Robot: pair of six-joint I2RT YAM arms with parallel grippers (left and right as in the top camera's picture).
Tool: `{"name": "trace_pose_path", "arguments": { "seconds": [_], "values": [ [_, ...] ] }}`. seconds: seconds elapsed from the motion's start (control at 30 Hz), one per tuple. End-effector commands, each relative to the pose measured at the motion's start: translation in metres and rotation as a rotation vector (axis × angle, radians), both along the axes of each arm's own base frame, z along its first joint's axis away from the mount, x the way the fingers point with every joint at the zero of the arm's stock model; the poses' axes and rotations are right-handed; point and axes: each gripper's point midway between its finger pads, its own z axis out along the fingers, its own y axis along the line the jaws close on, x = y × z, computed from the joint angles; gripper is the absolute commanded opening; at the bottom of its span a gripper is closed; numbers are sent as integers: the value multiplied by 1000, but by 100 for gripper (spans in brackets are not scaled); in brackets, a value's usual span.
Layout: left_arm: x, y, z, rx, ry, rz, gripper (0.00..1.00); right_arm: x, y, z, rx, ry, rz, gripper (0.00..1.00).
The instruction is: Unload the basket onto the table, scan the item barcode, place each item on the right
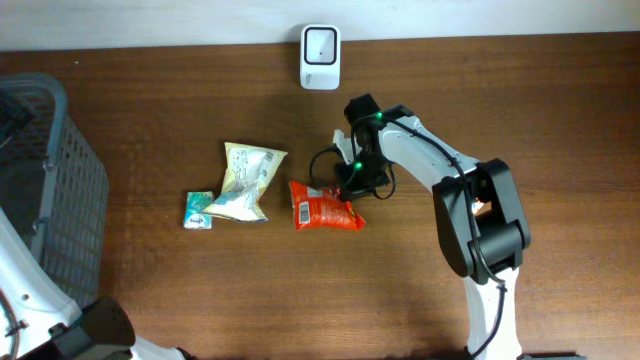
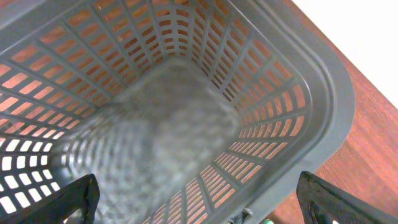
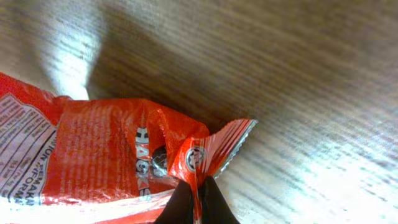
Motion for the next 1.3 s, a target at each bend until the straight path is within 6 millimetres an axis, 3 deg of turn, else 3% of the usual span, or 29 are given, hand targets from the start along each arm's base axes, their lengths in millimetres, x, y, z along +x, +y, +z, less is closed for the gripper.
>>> {"name": "trace_pose_path", "arguments": {
  "seconds": [0.0,0.1,0.27,0.37,0.43,0.53,0.63,0.87,0.97,1.07,1.1,1.2,1.23,1.27],
  "values": [
    [-1,1,5,4,-17,10,99,10,1,23,73,-7,16,4],
    [-1,1,5,3,-17,10,99,23,14,104,300,-113,44,4],
    [-1,1,5,3,-17,10,99,10,19,147,443,-137,94,4],
    [-1,1,5,3,-17,10,99,18,0,128,283,-140,31,4],
    [-1,1,5,3,-17,10,99,22,-20,110,111,-84,-148,57],
    [-1,1,5,3,-17,10,99,17,-14,86,29,-13,-298,94],
    [-1,1,5,3,-17,10,99,15,-24,43,-197,-7,-616,99],
    [-1,1,5,3,-17,10,99,15,1,-5,-117,-99,-604,100],
    [-1,1,5,3,-17,10,99,6,7,-19,-127,-89,-581,92],
    [-1,1,5,3,-17,10,99,-8,26,-39,-91,-5,-541,80],
    [-1,1,5,3,-17,10,99,-11,32,-43,-67,24,-533,68],
    [-1,1,5,3,-17,10,99,-10,36,-45,-45,30,-530,13],
    [-1,1,5,3,-17,10,99,-8,38,-44,-30,29,-528,4],
    [-1,1,5,3,-17,10,99,-7,42,-42,-4,27,-510,4]
  ]
}}
